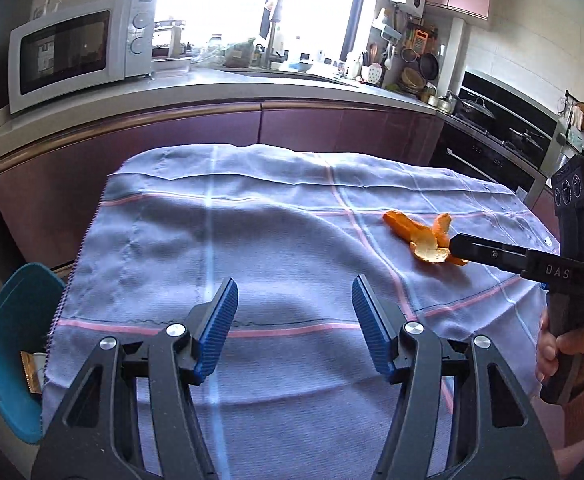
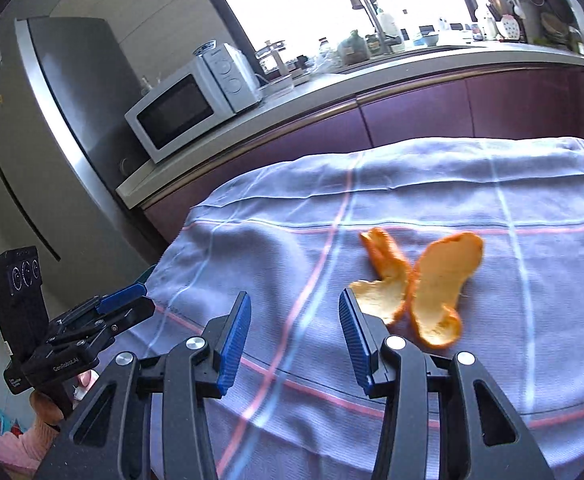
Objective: Collect trash
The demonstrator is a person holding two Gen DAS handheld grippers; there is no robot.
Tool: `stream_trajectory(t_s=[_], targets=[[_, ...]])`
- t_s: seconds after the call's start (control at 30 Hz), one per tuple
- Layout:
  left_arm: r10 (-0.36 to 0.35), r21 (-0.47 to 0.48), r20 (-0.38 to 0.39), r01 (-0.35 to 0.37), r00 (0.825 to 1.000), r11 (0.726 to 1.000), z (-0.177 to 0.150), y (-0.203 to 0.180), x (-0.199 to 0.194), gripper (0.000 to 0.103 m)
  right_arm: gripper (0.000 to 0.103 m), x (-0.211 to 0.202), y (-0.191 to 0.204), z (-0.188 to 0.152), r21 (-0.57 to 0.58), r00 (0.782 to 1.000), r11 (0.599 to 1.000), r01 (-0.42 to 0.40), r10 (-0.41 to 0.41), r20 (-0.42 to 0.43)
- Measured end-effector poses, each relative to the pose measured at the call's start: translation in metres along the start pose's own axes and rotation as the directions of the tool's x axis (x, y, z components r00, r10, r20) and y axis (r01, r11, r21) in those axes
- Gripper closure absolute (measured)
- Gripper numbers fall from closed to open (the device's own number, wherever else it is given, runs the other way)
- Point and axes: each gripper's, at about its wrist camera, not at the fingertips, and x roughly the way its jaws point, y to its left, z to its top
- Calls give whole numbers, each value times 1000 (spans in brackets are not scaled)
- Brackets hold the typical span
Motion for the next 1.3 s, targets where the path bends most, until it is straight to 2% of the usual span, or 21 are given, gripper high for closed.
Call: stream_trajectory(t_s=[0.2, 0.63, 1.0, 1.13, 1.3], targets=[[-34, 37, -15, 34, 999, 999, 7, -33, 18, 45, 59, -15, -30, -1, 44, 999, 998, 39, -40, 26], [-69, 65, -82, 74, 994, 995, 15, -69, 56, 47, 59, -19, -70, 5, 90, 997, 993, 72, -75, 30], [-155, 57, -182, 168, 971, 984, 27, -98, 105, 52, 60, 6, -92, 24, 98, 998, 994, 53, -50, -35], [-169, 53, -214, 184, 962, 981, 31, -107, 123, 56, 60, 17, -96, 28, 107, 998, 994, 32, -26, -60], [-188, 27, -261, 202, 947, 979, 36, -113, 146, 67, 60, 28, -98, 32, 115, 996, 993, 5, 4, -85]])
